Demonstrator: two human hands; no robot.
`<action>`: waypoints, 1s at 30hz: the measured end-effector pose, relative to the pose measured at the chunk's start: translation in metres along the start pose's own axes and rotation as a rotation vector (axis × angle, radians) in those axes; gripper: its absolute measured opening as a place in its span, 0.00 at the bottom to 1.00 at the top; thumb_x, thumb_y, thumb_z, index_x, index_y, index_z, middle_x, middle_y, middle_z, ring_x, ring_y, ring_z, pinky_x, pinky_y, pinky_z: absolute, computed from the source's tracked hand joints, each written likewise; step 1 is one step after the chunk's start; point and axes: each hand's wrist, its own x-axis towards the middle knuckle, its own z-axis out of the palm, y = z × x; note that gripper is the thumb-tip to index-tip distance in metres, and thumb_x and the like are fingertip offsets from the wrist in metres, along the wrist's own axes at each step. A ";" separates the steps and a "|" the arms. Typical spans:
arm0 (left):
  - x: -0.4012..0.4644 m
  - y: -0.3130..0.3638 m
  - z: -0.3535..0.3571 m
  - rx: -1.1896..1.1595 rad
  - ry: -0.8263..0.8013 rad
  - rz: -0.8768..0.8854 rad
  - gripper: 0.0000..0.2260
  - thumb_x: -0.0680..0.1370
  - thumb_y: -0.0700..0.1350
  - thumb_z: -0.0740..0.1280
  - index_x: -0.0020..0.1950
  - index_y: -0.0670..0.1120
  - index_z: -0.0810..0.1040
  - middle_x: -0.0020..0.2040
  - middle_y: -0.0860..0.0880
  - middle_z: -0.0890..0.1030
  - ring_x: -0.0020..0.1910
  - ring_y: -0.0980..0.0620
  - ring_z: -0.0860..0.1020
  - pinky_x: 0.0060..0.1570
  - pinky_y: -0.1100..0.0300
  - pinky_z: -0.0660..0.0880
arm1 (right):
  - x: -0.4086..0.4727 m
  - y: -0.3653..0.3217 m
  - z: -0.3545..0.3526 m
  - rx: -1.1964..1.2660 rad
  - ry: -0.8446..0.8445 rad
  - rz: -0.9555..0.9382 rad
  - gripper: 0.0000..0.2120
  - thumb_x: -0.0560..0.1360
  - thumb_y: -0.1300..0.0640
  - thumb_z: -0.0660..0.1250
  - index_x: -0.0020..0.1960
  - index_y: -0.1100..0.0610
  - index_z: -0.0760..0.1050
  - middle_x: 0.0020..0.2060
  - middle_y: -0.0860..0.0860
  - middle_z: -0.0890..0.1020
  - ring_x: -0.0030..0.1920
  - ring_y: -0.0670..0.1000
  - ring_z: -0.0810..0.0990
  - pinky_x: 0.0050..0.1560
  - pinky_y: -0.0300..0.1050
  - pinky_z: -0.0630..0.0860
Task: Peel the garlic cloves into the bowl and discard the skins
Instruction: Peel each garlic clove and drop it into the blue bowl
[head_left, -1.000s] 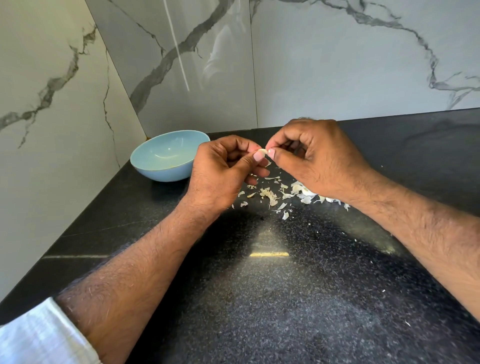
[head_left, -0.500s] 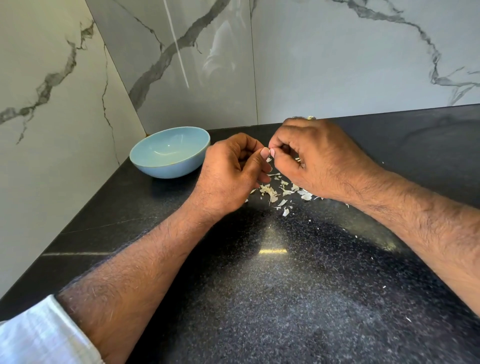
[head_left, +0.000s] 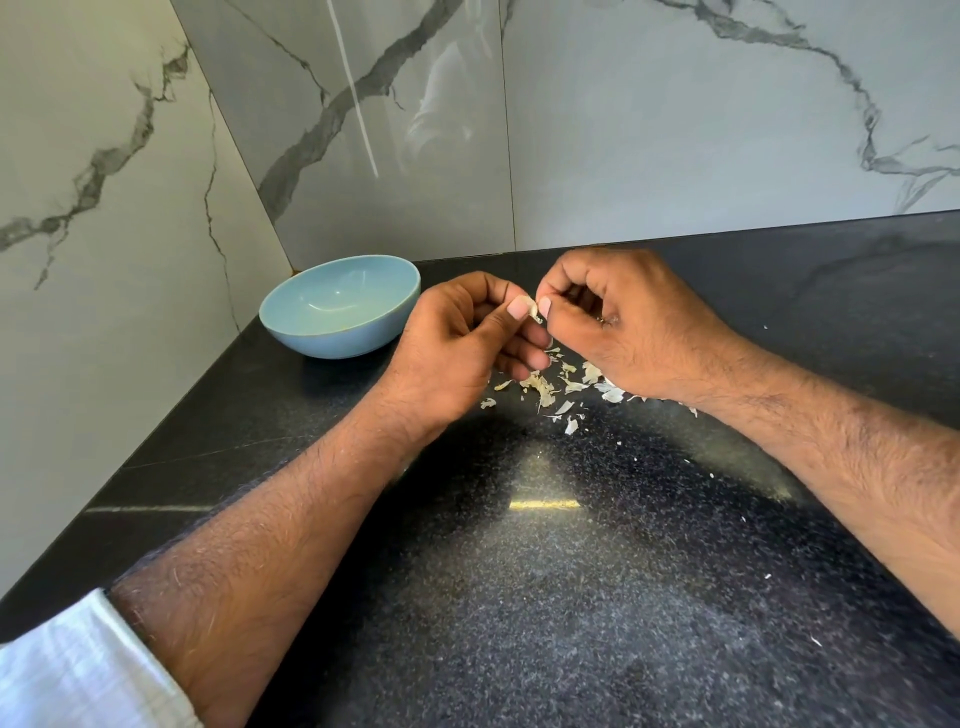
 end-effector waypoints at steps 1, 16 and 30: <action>0.000 0.001 0.000 -0.030 -0.013 -0.011 0.05 0.87 0.37 0.64 0.53 0.39 0.78 0.42 0.40 0.85 0.37 0.44 0.84 0.37 0.56 0.81 | 0.000 -0.001 0.000 0.039 -0.003 0.015 0.05 0.81 0.59 0.69 0.46 0.54 0.81 0.33 0.43 0.81 0.31 0.43 0.77 0.31 0.37 0.74; 0.001 0.002 -0.005 -0.069 -0.017 -0.045 0.05 0.87 0.38 0.64 0.55 0.38 0.78 0.44 0.39 0.85 0.39 0.44 0.84 0.39 0.55 0.81 | 0.003 0.013 -0.007 0.139 0.127 0.161 0.07 0.71 0.64 0.76 0.44 0.53 0.86 0.35 0.47 0.85 0.33 0.46 0.80 0.36 0.42 0.79; 0.001 0.001 -0.003 -0.005 0.069 -0.068 0.05 0.86 0.38 0.65 0.53 0.39 0.79 0.44 0.38 0.86 0.37 0.43 0.84 0.40 0.51 0.81 | 0.001 0.009 0.000 0.242 0.061 0.143 0.01 0.77 0.60 0.76 0.46 0.57 0.85 0.34 0.48 0.86 0.35 0.46 0.85 0.39 0.49 0.85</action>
